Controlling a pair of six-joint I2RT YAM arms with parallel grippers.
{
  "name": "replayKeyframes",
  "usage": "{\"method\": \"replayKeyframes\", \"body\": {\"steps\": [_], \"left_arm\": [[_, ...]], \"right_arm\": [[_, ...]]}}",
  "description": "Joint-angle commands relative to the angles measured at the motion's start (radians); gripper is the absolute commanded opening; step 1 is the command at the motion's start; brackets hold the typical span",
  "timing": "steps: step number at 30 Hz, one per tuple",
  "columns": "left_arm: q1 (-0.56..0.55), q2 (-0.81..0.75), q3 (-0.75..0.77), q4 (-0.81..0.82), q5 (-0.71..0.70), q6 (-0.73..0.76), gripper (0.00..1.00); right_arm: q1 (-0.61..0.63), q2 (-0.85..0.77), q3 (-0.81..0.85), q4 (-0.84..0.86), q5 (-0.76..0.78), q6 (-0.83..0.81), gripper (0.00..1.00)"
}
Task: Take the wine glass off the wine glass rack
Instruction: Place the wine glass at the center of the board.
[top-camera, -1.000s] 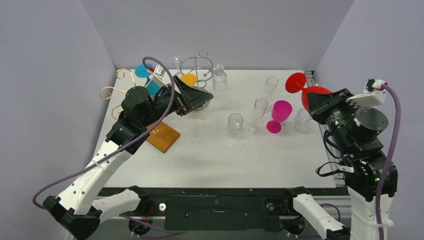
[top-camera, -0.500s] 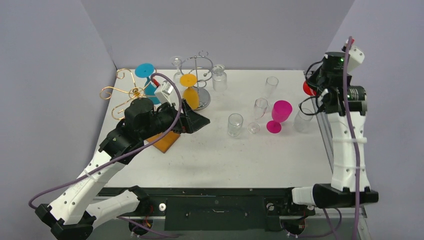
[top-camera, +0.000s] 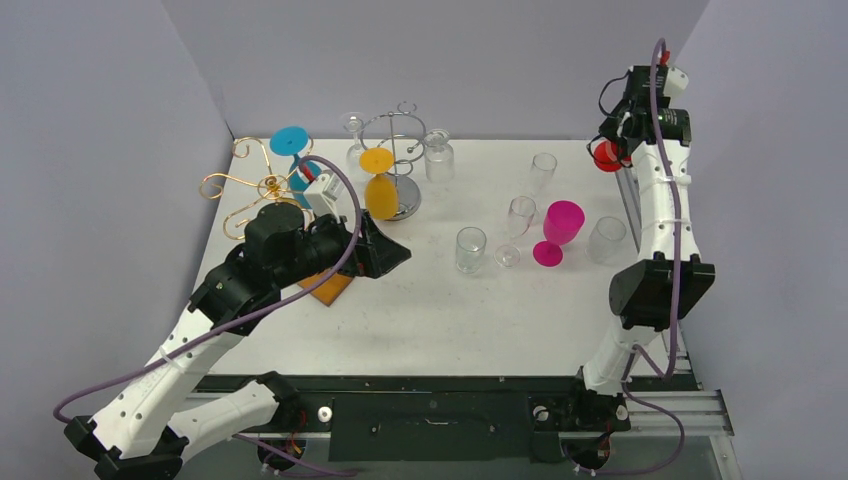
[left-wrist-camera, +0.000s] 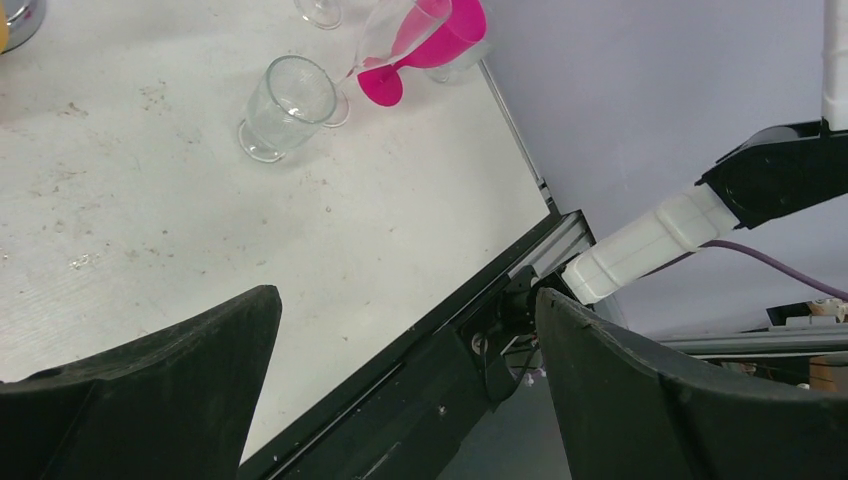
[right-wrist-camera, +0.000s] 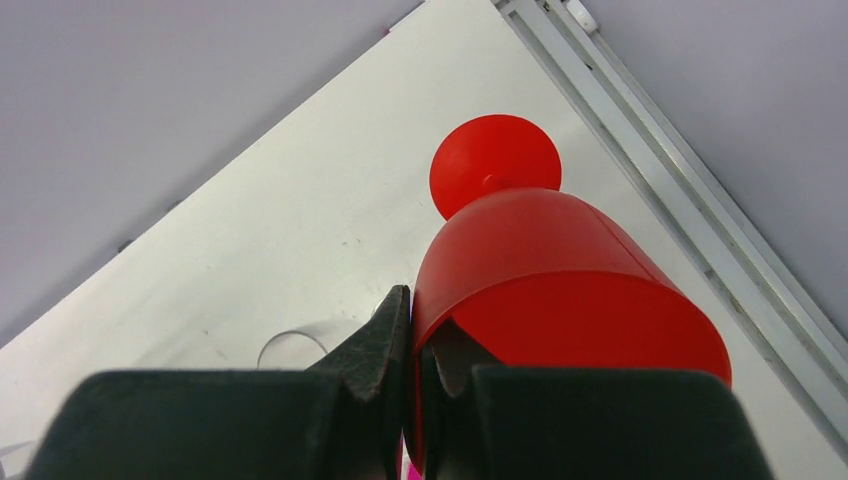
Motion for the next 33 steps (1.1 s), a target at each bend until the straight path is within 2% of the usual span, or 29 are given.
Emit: {"method": "replayKeyframes", "body": {"steps": [1,11,29,33], "left_arm": [[-0.005,-0.01,0.048,-0.012,-0.031,0.038,0.96],[-0.007,0.008,0.047,-0.002,-0.023,0.038,0.96],[-0.006,0.023,0.04,0.011,-0.024,0.032,0.96],[-0.006,0.028,0.039,0.015,-0.024,0.031,0.96]], "right_arm": [[-0.009,0.083,0.119,-0.008,-0.046,-0.038,0.0],[-0.01,0.25,0.118,-0.092,-0.103,-0.05,0.0],[-0.019,0.348,0.089,-0.168,-0.121,-0.075,0.0],[-0.019,0.352,0.086,-0.168,-0.119,-0.08,0.03]]}}
